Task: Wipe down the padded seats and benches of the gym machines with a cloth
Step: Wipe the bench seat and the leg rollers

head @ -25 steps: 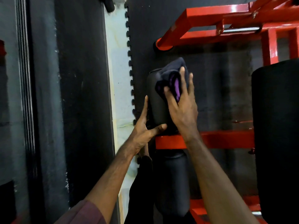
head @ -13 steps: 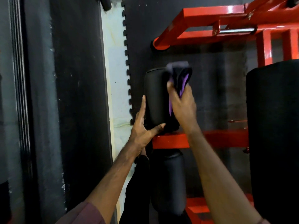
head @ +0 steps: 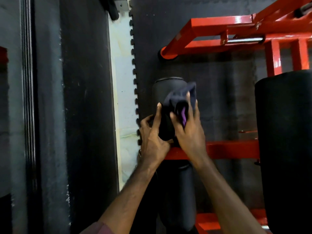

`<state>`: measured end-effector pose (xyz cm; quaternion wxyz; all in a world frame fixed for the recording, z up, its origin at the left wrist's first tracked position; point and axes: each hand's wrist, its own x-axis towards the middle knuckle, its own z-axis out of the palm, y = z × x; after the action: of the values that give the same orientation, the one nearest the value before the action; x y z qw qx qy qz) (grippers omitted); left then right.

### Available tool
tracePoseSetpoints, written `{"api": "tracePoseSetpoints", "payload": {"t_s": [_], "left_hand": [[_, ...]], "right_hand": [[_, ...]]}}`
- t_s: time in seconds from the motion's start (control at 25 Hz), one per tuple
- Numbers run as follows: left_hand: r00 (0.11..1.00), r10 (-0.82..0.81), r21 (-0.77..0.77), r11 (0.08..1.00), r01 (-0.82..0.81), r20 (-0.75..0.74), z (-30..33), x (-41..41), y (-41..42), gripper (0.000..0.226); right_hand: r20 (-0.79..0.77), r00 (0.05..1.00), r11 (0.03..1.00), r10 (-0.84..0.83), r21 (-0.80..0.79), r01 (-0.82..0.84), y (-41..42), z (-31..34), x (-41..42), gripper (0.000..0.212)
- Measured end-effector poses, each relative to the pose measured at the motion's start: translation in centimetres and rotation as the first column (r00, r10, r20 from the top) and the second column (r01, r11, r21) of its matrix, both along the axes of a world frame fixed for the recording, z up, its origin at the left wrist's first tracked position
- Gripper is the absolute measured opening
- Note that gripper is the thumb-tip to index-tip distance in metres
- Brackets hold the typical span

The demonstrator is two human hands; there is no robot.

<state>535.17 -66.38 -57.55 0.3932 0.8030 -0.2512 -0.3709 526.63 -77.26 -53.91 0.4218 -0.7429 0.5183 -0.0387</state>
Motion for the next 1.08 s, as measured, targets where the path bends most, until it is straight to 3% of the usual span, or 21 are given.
{"api": "tracePoseSetpoints", "payload": {"t_s": [0.08,0.16,0.32,0.52,0.8,0.96,1.08], "left_hand": [[0.997,-0.063,-0.027,0.998,0.062,-0.051,-0.6,1.1,0.8,0.12],[0.989,-0.088,-0.074,0.994,0.079,-0.122,-1.2,2.5,1.7,0.124],[0.993,-0.016,-0.089,0.996,0.006,-0.119,-1.9,3.4,2.1,0.129],[0.988,-0.01,-0.013,1.0,0.008,-0.154,-1.4,2.3,1.1,0.139],[0.998,-0.025,0.078,0.997,0.02,0.066,0.9,-1.0,-1.9,0.153],[0.99,-0.138,0.061,0.988,0.14,-0.033,0.3,0.8,-0.3,0.141],[0.965,-0.228,-0.078,0.972,0.22,-0.127,-0.3,3.6,1.9,0.128]], "right_hand": [[0.006,1.0,1.0,0.022,-0.02,-0.022,1.3,-0.5,-1.5,0.084],[0.01,0.998,0.998,-0.06,0.007,0.06,-1.1,-1.5,0.3,0.081],[0.037,0.99,0.991,-0.137,0.011,0.137,-5.4,-3.1,3.3,0.077],[0.001,0.999,0.999,0.041,0.035,-0.041,1.8,-0.5,-2.1,0.087],[-0.053,0.997,0.997,-0.064,-0.051,0.062,-5.7,-1.5,4.9,0.077],[0.101,0.994,0.999,0.04,-0.036,-0.036,-0.7,-1.1,-0.5,0.08],[0.145,0.988,0.998,-0.046,0.055,0.039,-0.2,-1.8,-2.0,0.077]]}}
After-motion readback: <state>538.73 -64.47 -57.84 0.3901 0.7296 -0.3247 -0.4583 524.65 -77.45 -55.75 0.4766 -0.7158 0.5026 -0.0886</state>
